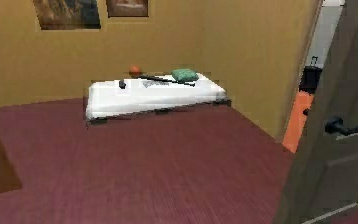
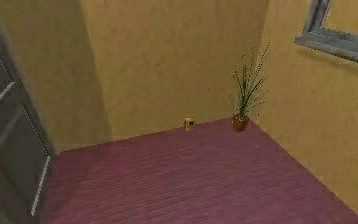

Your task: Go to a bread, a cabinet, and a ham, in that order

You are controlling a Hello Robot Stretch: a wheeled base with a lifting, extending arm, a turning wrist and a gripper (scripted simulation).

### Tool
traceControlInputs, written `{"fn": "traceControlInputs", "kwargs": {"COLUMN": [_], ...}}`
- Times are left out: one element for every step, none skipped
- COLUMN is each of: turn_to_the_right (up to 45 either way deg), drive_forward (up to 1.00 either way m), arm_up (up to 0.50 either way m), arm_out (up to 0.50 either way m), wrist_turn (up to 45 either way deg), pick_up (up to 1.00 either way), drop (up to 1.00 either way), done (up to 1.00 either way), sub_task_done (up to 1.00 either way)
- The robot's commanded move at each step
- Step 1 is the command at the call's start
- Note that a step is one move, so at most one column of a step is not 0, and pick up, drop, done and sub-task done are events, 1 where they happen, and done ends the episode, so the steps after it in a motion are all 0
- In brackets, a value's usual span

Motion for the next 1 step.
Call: {"fn": "traceControlInputs", "kwargs": {"turn_to_the_right": [0.0], "drive_forward": [1.00], "arm_up": [0.00], "arm_out": [0.00], "wrist_turn": [0.0], "pick_up": [0.00], "drop": [0.00], "done": [0.00], "sub_task_done": [0.00]}}
